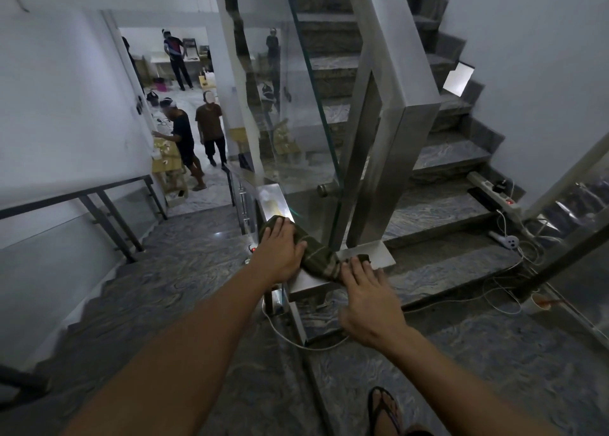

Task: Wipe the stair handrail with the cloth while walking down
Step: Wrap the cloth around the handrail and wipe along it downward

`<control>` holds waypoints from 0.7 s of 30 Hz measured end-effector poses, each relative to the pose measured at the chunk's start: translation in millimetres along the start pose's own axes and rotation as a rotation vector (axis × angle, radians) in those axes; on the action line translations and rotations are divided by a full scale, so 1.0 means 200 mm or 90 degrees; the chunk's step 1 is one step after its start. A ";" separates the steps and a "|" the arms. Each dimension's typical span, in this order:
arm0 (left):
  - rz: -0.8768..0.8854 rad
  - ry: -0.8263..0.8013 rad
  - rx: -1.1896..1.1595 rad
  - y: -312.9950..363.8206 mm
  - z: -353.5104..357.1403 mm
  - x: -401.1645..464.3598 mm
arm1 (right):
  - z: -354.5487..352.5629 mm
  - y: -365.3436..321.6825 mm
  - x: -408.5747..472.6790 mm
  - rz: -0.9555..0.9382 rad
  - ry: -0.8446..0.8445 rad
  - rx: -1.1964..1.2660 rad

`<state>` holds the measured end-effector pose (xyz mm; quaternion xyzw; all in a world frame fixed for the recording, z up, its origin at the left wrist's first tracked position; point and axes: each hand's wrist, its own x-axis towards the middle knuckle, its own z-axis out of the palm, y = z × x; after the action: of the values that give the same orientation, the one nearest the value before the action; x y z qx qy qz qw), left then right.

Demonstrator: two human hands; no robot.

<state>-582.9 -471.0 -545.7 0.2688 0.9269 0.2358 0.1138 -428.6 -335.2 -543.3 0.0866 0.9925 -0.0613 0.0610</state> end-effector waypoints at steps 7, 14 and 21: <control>0.042 -0.032 0.115 -0.07 0.01 0.09 | -0.02 -0.11 0.08 -0.016 0.013 -0.021; 0.102 -0.114 0.207 -0.13 -0.06 0.16 | -0.06 -0.25 0.08 -0.058 0.022 -0.088; 0.145 -0.125 0.232 -0.13 -0.08 0.18 | -0.07 -0.20 0.06 -0.124 0.038 -0.036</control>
<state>-629.5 -476.9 -547.9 0.4096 0.9023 0.0489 0.1254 -448.4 -369.9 -526.8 -0.0101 0.9989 -0.0361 0.0276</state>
